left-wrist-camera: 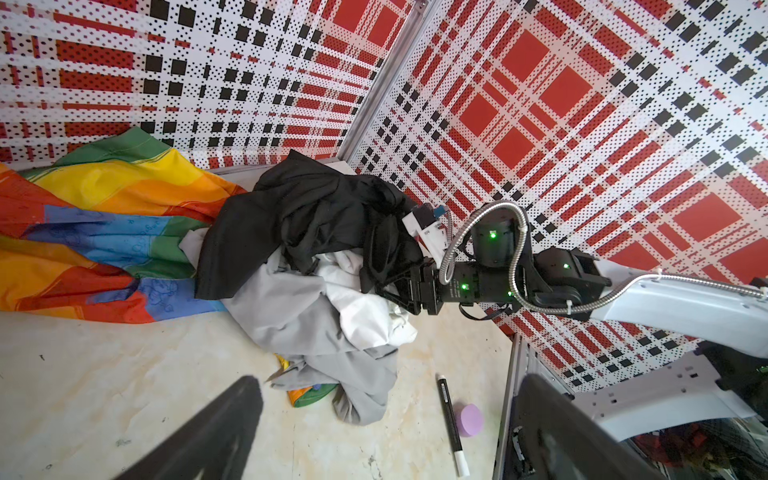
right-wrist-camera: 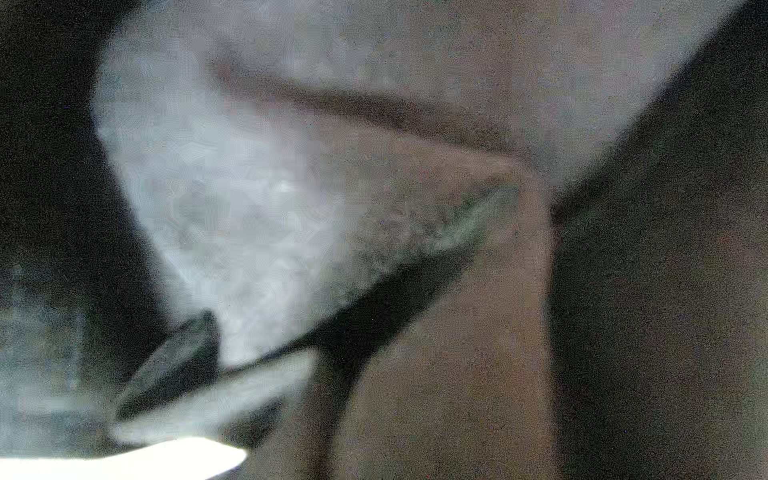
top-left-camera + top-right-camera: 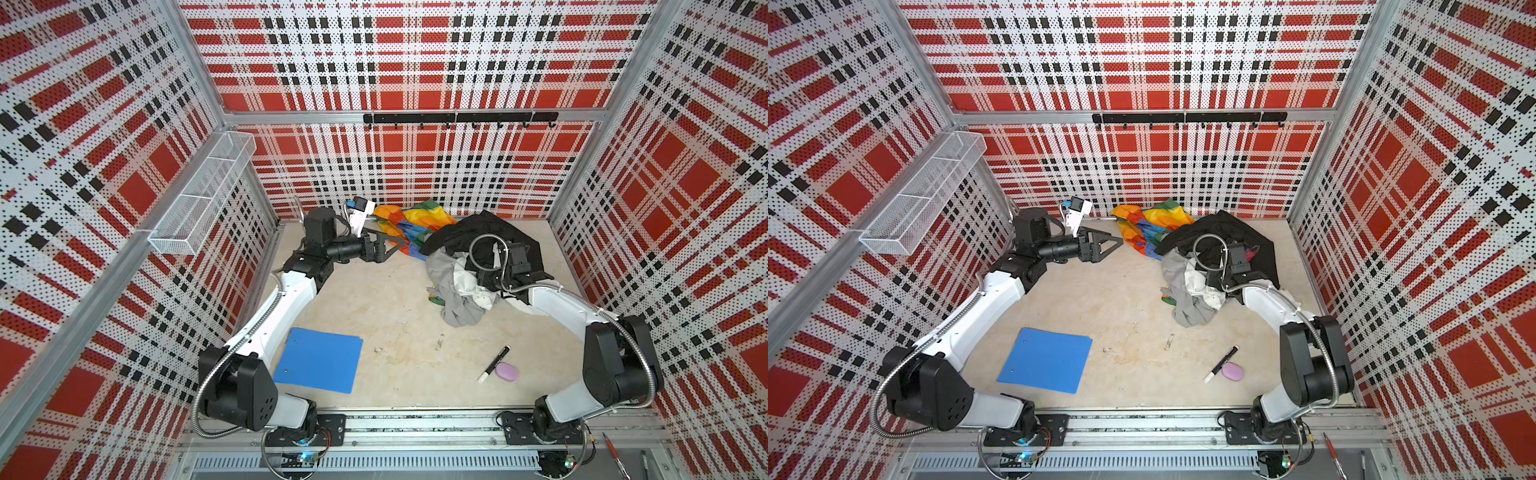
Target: Pick out a specific cloth from the pile
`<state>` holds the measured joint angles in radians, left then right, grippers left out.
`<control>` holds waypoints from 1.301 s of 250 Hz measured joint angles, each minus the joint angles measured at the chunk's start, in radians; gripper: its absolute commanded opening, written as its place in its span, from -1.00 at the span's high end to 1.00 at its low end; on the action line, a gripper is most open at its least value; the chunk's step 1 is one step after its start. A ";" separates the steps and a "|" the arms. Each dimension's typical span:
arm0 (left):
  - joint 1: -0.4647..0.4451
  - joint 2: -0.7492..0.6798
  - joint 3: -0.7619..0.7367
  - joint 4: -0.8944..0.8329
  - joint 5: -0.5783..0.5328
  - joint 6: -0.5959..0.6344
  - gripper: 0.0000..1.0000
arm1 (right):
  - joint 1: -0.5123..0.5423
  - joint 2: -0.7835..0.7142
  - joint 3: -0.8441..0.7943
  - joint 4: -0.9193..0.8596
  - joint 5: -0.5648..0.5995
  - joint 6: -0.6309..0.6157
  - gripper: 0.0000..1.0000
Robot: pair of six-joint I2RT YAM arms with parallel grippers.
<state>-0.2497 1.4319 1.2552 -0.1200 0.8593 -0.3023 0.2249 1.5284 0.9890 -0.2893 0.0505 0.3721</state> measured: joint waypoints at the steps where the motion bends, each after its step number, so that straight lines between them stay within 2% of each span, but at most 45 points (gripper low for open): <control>1: 0.000 0.000 0.000 0.000 0.000 0.000 -0.98 | 0.000 -0.003 0.000 -0.003 0.009 0.002 -0.33; 47: -0.001 0.000 0.000 0.000 -0.003 0.000 -0.98 | 0.057 -0.118 0.035 -0.106 0.187 -0.033 -0.70; 86: -0.001 0.000 0.000 0.000 -0.004 0.000 -0.98 | 0.188 -0.171 0.119 -0.144 0.281 -0.055 -0.75; 130: -0.001 0.000 0.000 0.000 -0.013 0.000 -0.98 | 0.308 -0.163 0.191 -0.158 0.297 -0.082 -0.67; 173: -0.001 0.000 0.000 -0.001 -0.027 0.005 -0.99 | 0.359 -0.111 0.248 -0.158 0.288 -0.094 -0.56; 255: 0.006 -0.002 -0.006 -0.010 -0.053 0.022 -0.99 | 0.368 0.056 0.338 -0.176 0.250 -0.100 -0.24; 325: 0.076 -0.006 -0.006 -0.032 -0.054 0.044 -0.98 | 0.353 0.272 0.468 -0.203 0.275 -0.116 -0.05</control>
<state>-0.1734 1.4258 1.2488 -0.1516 0.8051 -0.2581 0.5781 1.8008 1.4567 -0.4919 0.3260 0.2565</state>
